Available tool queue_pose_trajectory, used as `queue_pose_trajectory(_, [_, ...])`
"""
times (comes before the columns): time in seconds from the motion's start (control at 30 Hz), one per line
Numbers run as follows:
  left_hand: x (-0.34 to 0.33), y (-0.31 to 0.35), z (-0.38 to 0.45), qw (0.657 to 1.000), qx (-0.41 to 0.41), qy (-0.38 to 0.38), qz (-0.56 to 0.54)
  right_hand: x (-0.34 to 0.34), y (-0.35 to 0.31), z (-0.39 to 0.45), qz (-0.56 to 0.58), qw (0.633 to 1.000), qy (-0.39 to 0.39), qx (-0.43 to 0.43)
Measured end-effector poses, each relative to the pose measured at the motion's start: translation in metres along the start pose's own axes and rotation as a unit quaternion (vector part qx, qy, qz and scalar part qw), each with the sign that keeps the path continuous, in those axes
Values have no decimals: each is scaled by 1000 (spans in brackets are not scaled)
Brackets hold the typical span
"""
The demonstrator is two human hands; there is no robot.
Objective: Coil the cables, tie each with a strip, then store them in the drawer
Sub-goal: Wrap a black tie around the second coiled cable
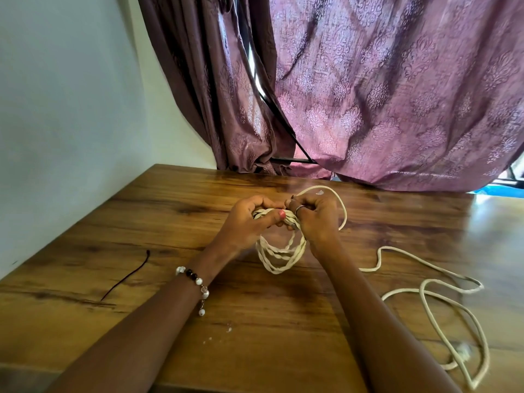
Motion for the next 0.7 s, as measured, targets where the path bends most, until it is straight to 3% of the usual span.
queue_pose_trajectory(0.27, [-1,-1,0,999,-40,-15,21,3,10,1,95,994,15,-49])
queue_pose_trajectory(0.53, [10,-4,-3,999,16,10,-37,-6,-13,-6,155,970,-173,71])
queue_pose_trajectory(0.7, [14,-1,-3,998,24,20,-48,-2,-13,-4,201,958,-186,89])
Point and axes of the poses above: each hand's wrist, its own z-axis towards the middle knuckle, its own x-axis out of the back of the hand, y = z × x, the point moved 5 cm from there along z, towards the middle knuckle, and after that the axes turned 2 degrees about z, right-handed, at the moved point
